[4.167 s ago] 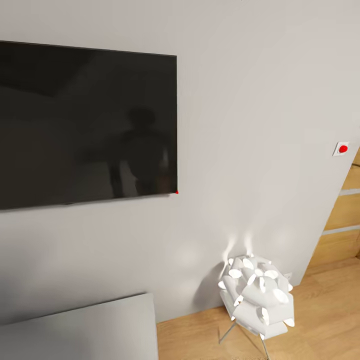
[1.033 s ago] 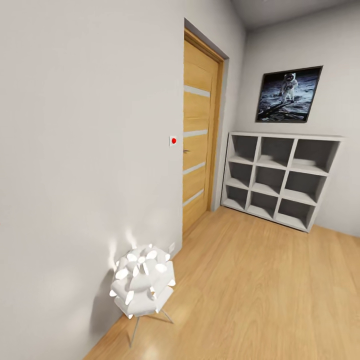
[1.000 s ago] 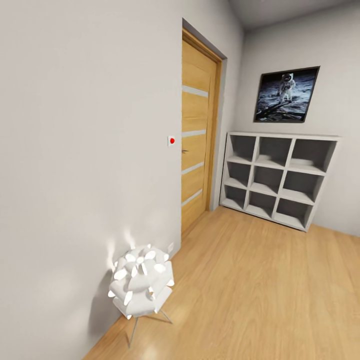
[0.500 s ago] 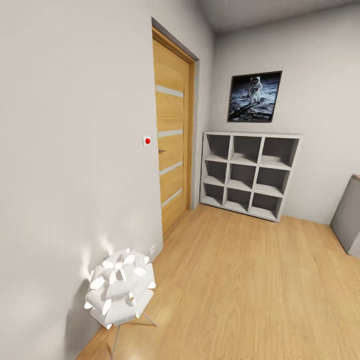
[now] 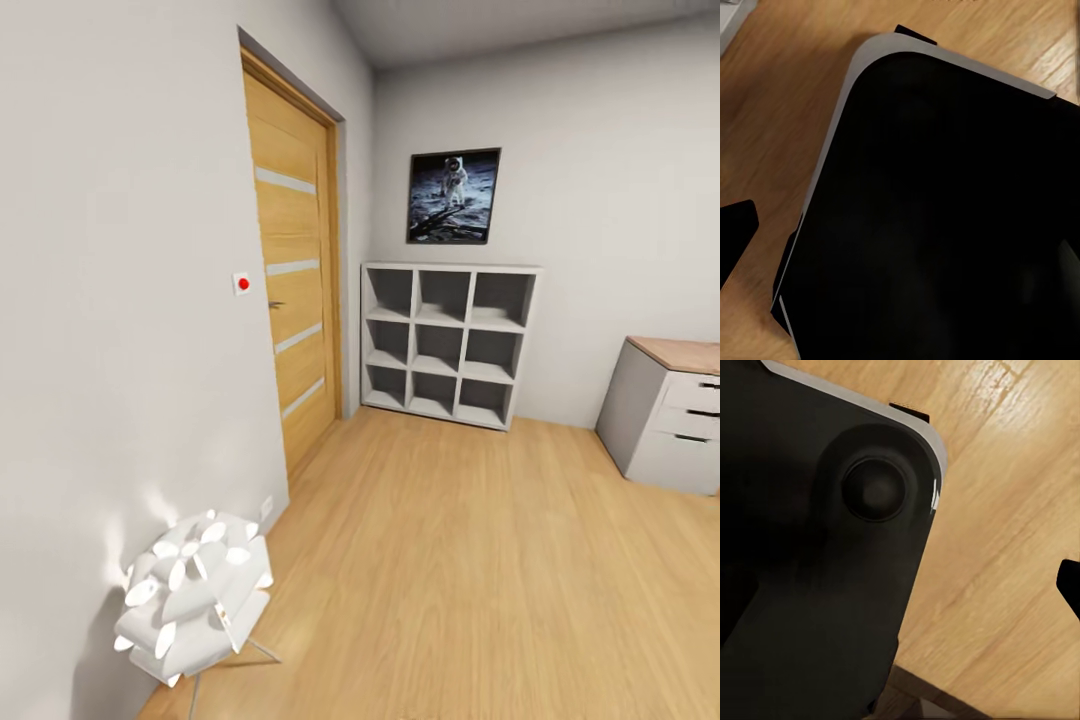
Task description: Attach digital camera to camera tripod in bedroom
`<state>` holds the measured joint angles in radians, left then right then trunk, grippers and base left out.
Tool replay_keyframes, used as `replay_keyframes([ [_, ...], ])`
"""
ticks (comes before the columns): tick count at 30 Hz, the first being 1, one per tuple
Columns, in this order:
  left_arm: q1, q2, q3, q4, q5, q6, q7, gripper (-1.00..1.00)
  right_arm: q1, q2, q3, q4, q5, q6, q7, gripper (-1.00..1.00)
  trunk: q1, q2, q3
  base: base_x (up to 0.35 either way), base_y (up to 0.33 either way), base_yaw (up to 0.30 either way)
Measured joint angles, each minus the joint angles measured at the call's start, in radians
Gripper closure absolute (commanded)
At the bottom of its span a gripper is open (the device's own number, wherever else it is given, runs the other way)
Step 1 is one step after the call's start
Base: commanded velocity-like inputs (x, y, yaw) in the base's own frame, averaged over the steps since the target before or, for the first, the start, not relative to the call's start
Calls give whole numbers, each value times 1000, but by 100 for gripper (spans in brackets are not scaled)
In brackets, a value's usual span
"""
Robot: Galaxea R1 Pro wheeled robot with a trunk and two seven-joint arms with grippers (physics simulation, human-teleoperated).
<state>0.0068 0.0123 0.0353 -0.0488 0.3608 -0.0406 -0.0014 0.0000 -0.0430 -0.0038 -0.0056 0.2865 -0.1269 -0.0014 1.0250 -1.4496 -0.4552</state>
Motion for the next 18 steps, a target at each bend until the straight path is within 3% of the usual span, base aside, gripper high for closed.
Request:
replay_keyframes([
  [18,0,0,1,1,2,0,0,-100,0,0,6,0,4,0,0,-100,0,0,0,0,0,-287],
])
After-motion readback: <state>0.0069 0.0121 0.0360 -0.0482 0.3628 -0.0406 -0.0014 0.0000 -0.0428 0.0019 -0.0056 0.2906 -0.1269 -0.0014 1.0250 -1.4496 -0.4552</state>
